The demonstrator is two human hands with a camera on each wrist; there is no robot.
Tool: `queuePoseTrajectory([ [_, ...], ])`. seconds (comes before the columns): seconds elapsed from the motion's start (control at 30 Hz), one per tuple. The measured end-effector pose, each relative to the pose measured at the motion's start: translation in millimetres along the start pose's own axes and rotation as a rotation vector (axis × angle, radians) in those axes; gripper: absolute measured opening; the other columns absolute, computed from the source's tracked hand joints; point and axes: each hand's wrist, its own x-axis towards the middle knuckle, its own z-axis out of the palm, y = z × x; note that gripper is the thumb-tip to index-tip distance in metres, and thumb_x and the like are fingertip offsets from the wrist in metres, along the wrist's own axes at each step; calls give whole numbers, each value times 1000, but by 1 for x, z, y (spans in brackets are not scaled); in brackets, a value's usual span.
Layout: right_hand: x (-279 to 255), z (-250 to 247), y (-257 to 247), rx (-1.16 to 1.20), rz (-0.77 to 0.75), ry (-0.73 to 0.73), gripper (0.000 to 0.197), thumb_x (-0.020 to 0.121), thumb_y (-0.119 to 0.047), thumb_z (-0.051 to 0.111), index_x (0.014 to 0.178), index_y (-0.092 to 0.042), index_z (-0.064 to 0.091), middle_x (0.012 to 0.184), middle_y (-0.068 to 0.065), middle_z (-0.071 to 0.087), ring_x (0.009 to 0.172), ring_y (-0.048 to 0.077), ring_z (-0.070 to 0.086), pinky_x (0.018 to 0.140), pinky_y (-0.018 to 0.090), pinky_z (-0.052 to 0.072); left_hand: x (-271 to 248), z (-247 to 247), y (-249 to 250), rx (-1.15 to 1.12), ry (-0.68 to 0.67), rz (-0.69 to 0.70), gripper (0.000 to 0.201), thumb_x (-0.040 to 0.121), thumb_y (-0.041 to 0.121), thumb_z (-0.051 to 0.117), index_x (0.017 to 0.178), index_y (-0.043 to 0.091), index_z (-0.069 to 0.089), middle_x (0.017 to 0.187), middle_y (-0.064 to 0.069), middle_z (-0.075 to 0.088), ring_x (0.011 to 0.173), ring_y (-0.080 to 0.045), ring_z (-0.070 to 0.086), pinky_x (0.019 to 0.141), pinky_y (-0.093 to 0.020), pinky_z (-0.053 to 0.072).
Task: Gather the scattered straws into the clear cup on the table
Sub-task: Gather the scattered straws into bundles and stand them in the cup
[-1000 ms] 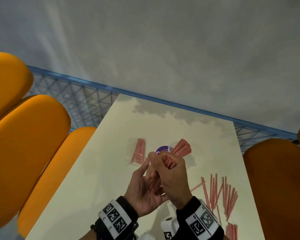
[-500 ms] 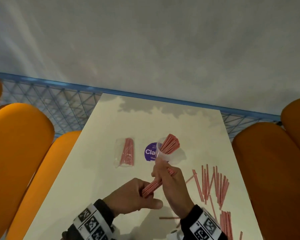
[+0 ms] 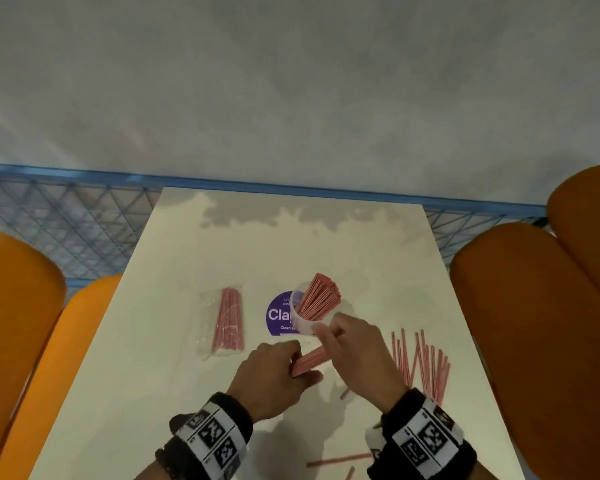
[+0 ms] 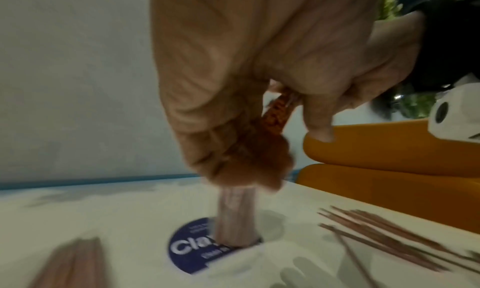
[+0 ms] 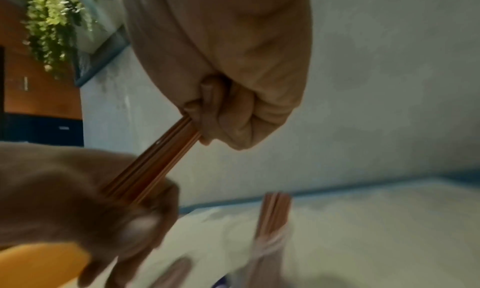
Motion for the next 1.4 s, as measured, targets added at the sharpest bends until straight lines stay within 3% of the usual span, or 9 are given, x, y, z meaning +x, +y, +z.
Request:
queuePoseTrajectory([
  [0.13,57,-21,7,-174,13,226,38,100,-42,43,72,-17,40,56,-7,46,50,13,48,43,20,31,59,-12,-15,47,128,-54,86,57,67,76,126,27,43,118,8,53,109,-16,53,92,-37,48],
  [0.27,93,6,19,-565,-9,55,24,101,-38,38,99,-15,45,89,7,66,79,31,62,61,34,41,105,3,-11,88,71,-105,130,50,65,81,150,21,11,155,2,25,141,-21,28,113,-50,27],
  [0.37,100,29,31,-708,-105,-115,39,92,-36,56,123,-15,46,113,5,60,95,28,63,67,36,46,118,15,-11,56,66,-95,116,62,58,78,149,21,11,152,1,29,135,-21,37,109,-47,31],
  [0.57,113,38,40,-685,-149,216,35,94,-34,39,115,-13,56,118,11,55,104,29,51,81,42,47,118,18,-11,19,98,-58,87,70,52,70,138,27,24,132,6,42,116,-20,53,94,-45,43],
  [0.73,124,53,44,-489,-81,-106,52,96,-23,43,145,-9,30,148,9,39,136,25,34,107,39,35,120,21,-13,44,107,-67,78,72,48,70,132,23,28,130,4,44,111,-20,55,88,-44,48],
  [0.97,77,4,58,-125,11,89,37,101,-23,40,133,-9,50,135,14,51,125,28,46,105,39,37,102,3,-9,18,163,-87,126,60,63,78,152,22,2,161,-9,10,145,-28,21,112,-55,25],
  [1.13,-38,-37,144,-194,416,-61,20,98,-19,46,100,-7,62,105,10,67,91,20,62,79,28,51,23,34,-15,28,363,238,34,84,37,65,106,14,54,100,-6,57,91,-29,58,74,-44,51],
  [1.3,-159,-33,237,-319,944,-165,111,73,-81,53,148,-7,21,155,23,21,138,40,33,108,52,38,-40,118,-1,321,-179,72,111,55,96,35,138,23,36,129,1,45,117,-22,46,93,-39,39],
  [1.4,-206,-5,240,-99,1003,-138,139,48,-88,63,147,-5,12,150,24,23,135,41,35,107,53,40,-64,151,4,425,-297,55,128,49,96,42,148,20,15,138,-2,34,119,-22,36,99,-39,37],
])
